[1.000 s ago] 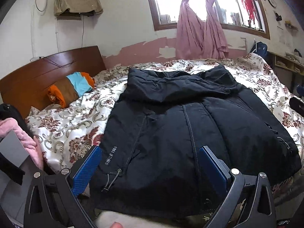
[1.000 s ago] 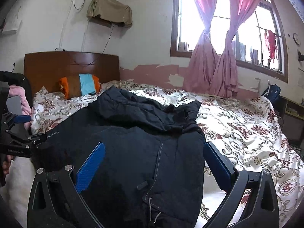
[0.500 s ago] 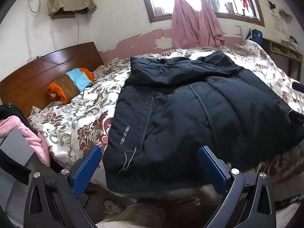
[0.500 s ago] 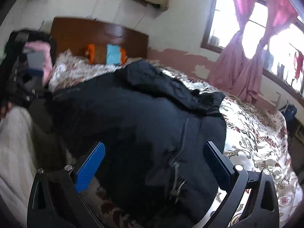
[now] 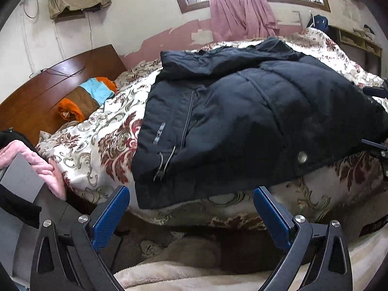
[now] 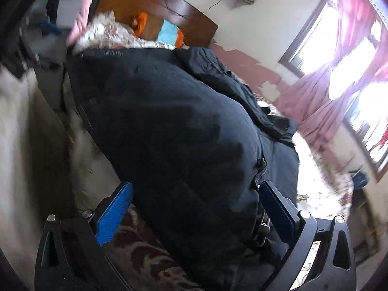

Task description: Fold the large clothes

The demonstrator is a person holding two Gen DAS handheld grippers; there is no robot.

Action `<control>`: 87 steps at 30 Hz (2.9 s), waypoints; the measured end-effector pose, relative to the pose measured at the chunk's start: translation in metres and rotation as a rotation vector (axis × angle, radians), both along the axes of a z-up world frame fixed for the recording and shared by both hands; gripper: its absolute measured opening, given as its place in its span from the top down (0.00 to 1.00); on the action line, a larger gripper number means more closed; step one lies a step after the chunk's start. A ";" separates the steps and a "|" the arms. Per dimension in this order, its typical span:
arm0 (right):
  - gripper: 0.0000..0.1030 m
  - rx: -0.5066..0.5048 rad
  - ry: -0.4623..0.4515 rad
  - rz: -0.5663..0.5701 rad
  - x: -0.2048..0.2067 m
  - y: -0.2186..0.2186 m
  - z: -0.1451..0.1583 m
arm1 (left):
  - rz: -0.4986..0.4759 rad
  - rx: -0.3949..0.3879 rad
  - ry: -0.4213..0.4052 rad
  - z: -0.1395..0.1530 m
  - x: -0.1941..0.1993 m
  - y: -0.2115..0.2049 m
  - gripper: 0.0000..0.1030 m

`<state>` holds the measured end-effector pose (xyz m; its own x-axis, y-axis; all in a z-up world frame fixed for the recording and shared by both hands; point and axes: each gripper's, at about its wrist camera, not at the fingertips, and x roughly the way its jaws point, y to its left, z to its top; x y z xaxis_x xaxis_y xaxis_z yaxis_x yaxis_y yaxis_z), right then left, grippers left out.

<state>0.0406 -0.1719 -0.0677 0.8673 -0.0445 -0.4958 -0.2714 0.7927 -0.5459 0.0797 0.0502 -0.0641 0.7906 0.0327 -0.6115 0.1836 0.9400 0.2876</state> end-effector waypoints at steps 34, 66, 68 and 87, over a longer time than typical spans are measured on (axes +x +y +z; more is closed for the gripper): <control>0.02 0.262 -0.044 0.058 0.092 -0.008 0.107 | -0.005 0.009 -0.129 0.026 -0.016 0.007 0.01; 0.02 -0.441 -0.142 0.013 -0.006 0.035 -0.045 | -0.087 0.003 -0.016 0.003 -0.013 -0.009 0.01; 0.02 -0.416 -0.173 0.020 -0.008 0.038 -0.034 | -0.105 -0.034 0.007 0.004 -0.013 -0.006 0.01; 0.80 0.205 -0.002 0.169 0.029 -0.020 0.086 | -0.152 -0.009 0.028 0.007 -0.012 -0.021 0.01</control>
<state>0.0700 -0.1923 0.0185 0.8546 0.2027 -0.4781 -0.4089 0.8301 -0.3790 0.0676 0.0289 -0.0568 0.7688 -0.0916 -0.6329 0.3315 0.9034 0.2719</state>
